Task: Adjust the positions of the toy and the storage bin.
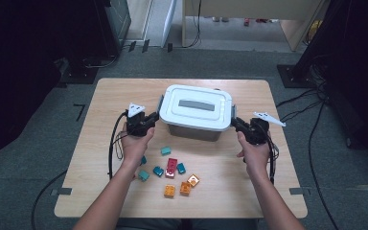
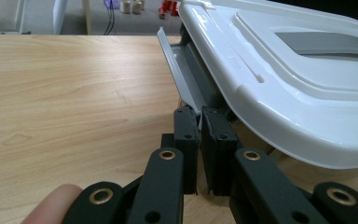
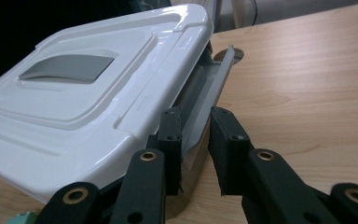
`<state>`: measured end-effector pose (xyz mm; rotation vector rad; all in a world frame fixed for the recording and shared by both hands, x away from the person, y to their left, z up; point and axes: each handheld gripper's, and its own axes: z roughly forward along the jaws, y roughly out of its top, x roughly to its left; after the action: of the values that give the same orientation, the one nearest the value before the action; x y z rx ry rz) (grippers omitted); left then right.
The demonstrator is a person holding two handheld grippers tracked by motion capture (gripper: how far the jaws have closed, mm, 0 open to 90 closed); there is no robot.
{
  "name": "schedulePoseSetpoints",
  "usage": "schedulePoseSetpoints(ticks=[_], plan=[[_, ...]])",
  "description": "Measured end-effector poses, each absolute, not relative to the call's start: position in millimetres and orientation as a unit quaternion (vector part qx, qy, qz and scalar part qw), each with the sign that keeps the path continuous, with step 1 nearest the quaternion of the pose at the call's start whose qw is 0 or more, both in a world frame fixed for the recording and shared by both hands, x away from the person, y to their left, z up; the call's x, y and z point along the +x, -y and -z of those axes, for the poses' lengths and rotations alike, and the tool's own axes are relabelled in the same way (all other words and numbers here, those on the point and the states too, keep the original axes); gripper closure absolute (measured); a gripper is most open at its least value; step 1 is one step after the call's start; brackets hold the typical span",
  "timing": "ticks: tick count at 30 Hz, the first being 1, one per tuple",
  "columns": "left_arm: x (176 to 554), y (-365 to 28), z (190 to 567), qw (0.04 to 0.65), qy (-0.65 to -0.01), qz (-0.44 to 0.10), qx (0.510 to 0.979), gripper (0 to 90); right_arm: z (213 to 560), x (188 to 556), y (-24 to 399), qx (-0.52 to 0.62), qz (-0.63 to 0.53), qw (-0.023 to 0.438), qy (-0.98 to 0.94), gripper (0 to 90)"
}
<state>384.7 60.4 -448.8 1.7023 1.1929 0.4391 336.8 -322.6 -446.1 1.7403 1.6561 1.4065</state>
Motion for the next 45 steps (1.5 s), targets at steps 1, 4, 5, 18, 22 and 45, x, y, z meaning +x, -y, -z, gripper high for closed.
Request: schedulePoseSetpoints(ticks=[1,4,5,18,22,45], plan=[[383.3,-61.2,449.0,0.487,-0.489,-0.18,0.701,86.2,446.0,337.3,324.2,0.618,-0.5,0.168,-0.582,77.4],[378.7,-64.9,449.3,0.489,-0.488,-0.175,0.702,85.7,446.4,338.8,327.6,0.621,-0.51,0.144,-0.578,78.2],[376.5,-66.7,449.1,0.488,-0.489,-0.173,0.702,85.6,446.6,339.1,328.5,0.621,-0.512,0.136,-0.578,78.5],[359.1,-86.2,446.4,0.488,-0.498,-0.167,0.697,84.1,444.9,340.4,319.9,0.612,-0.523,0.076,-0.588,80.6],[351.2,-93.3,441.7,0.493,-0.494,-0.158,0.699,82.9,440.4,337.2,319.7,0.612,-0.526,0.057,-0.587,80.2],[328.0,-115.5,445.4,0.479,-0.504,-0.159,0.7,82.8,438.5,331.0,300.8,0.602,-0.522,0.025,-0.604,79.5]])
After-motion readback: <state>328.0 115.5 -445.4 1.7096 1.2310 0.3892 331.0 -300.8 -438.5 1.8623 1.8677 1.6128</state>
